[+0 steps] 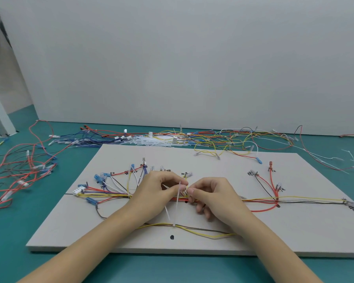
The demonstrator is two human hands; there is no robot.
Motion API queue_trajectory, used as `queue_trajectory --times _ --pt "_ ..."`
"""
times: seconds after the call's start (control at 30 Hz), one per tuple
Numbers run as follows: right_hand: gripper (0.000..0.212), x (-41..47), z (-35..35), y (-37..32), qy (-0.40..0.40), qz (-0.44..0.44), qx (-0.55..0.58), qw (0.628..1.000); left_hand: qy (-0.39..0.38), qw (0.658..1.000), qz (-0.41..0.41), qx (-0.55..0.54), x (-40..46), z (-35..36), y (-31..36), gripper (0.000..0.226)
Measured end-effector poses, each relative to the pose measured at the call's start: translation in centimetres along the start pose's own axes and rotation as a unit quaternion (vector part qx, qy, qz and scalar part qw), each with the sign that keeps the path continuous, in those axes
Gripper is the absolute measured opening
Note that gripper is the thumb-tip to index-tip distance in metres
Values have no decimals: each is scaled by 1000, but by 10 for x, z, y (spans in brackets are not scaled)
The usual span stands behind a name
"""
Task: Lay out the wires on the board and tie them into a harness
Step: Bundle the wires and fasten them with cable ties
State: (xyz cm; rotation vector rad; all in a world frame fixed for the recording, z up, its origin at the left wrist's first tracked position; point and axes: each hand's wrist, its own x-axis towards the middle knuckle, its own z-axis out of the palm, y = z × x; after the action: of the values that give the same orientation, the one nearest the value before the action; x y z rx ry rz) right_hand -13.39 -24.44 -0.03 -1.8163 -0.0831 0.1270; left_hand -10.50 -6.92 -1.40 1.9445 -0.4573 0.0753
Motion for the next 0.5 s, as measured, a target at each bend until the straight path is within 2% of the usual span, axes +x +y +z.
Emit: queue_trajectory --times 0.37,0.5 --pt "17 1 0 2 4 -6 -25 1000 -21 1000 7 3 -1 -1 2 10" --pt "6 0 -2 0 3 -3 10 1000 -19 1000 -5 -21 -1 -2 3 5"
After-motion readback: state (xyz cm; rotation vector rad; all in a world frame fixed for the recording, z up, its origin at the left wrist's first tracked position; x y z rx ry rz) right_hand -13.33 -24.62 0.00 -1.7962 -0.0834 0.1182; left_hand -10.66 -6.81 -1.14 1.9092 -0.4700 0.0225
